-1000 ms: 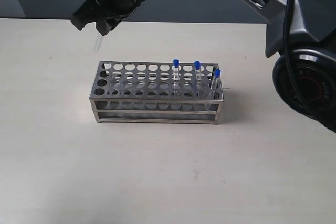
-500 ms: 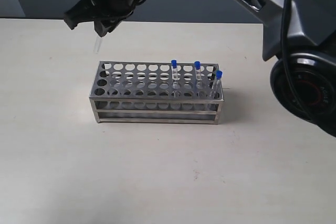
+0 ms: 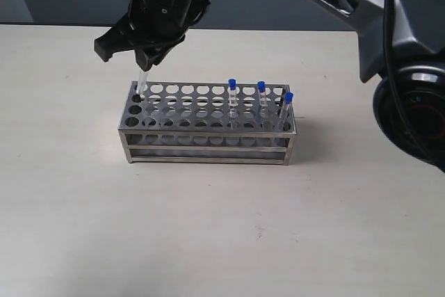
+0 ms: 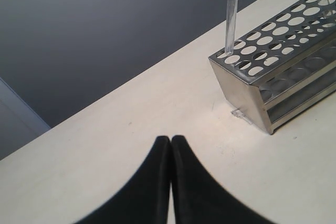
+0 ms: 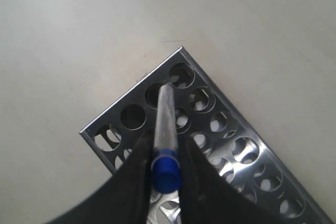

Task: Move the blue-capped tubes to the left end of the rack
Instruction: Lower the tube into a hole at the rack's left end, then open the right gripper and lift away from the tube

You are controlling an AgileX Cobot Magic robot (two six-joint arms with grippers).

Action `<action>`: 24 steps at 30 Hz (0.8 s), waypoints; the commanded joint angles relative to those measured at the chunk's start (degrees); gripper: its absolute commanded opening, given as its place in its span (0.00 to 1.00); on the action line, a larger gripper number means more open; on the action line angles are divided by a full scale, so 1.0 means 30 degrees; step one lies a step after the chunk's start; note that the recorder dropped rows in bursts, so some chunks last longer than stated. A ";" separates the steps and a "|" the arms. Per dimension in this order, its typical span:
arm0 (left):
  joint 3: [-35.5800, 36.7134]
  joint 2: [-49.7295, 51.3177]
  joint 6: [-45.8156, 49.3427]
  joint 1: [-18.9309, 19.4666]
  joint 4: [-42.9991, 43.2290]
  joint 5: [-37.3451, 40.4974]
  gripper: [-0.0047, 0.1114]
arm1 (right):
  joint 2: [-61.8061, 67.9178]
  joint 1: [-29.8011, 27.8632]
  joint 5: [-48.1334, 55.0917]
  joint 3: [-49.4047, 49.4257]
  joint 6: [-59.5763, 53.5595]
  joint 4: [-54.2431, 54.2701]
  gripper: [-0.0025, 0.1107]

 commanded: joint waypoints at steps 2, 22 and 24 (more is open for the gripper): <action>-0.0102 0.0066 -0.0092 -0.0072 0.0024 -0.0108 0.05 | 0.0047 0.0059 -0.0047 0.0078 -0.0577 -0.0131 0.01; -0.0102 0.0066 -0.0092 -0.0072 -0.0106 -0.0070 0.05 | 0.1294 0.0059 -0.1138 0.0078 -0.1387 0.0102 0.01; -0.0102 0.0066 -0.0092 -0.0072 -0.0106 -0.0070 0.05 | 0.1324 0.0059 -0.1516 0.0078 -0.1387 0.0102 0.01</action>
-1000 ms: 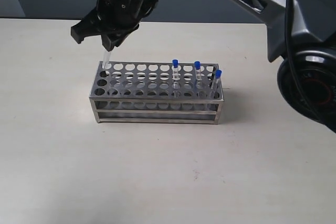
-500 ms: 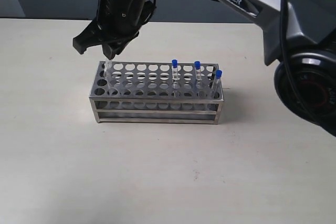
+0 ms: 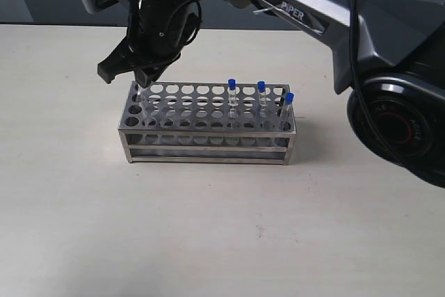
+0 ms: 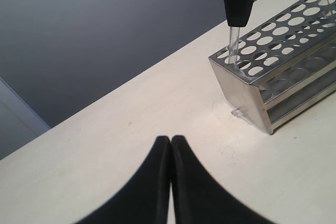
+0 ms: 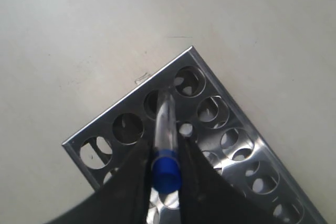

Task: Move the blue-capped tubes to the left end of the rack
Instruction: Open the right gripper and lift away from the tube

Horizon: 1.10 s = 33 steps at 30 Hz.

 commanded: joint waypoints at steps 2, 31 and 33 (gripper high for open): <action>-0.0102 0.0066 -0.0092 -0.0072 -0.0106 -0.0070 0.05 | 0.0139 -0.0055 -0.1393 0.0040 -0.0324 -0.0062 0.01; -0.0102 0.0066 -0.0092 -0.0072 -0.0003 -0.0106 0.05 | 0.1445 -0.0055 -0.3669 0.0040 -0.0170 0.0395 0.01; -0.0102 0.0066 -0.0092 -0.0072 -0.0003 -0.0106 0.05 | 0.1445 -0.0055 -0.3472 0.0040 -0.0170 0.0302 0.02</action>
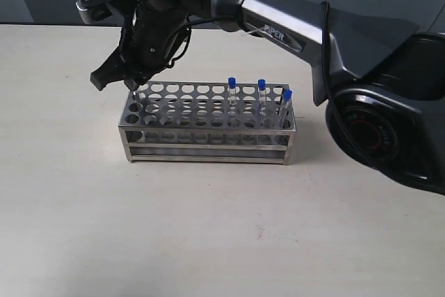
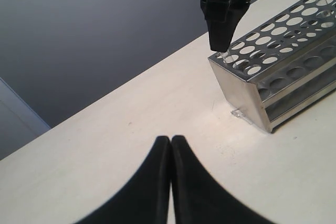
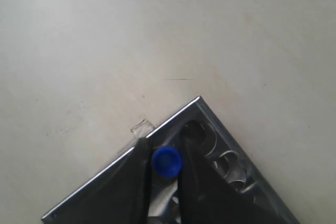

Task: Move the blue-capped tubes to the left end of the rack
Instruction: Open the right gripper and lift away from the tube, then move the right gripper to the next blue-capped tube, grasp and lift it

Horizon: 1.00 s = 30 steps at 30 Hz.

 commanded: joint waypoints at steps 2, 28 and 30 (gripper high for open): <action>-0.0102 0.0066 -0.0092 -0.0072 -0.0003 -0.0106 0.05 | 0.0044 -0.0055 -0.0203 0.0009 -0.0169 -0.0251 0.09; -0.0102 0.0066 -0.0092 -0.0072 0.0023 -0.0106 0.05 | -0.3169 -0.0089 0.4033 -0.0035 0.1438 -0.3456 0.44; -0.0102 0.0066 -0.0092 -0.0072 0.0023 -0.0106 0.05 | -0.3253 -0.0127 0.4033 0.0288 0.1827 -0.4443 0.44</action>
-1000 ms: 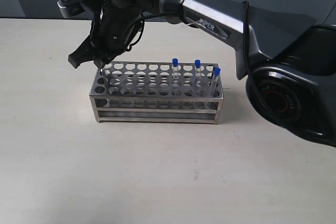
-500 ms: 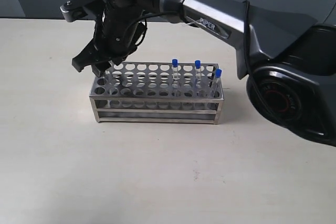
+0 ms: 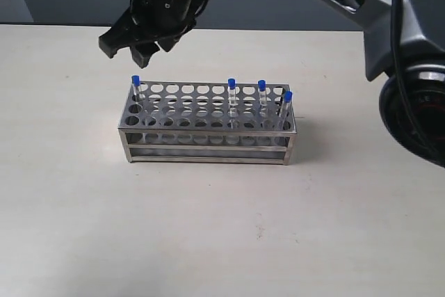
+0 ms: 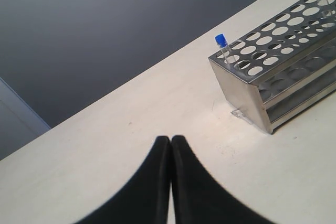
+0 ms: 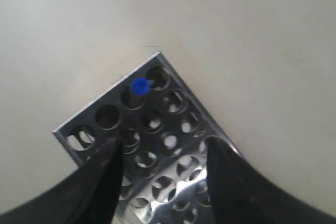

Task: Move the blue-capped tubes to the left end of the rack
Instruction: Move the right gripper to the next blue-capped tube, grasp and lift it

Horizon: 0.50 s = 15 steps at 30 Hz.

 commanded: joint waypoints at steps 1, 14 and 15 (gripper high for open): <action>-0.0102 0.0066 -0.0092 -0.0072 0.0023 -0.0106 0.05 | -0.0309 -0.0177 0.0211 0.0383 0.0841 -0.2438 0.44; -0.0102 0.0066 -0.0092 -0.0072 -0.0065 -0.0101 0.05 | -0.1407 -0.1928 0.0211 0.3797 0.1887 -0.2610 0.44; -0.0102 0.0066 -0.0092 -0.0072 -0.0030 -0.0098 0.05 | -0.1498 -0.1965 0.0211 0.4054 0.1887 -0.2610 0.44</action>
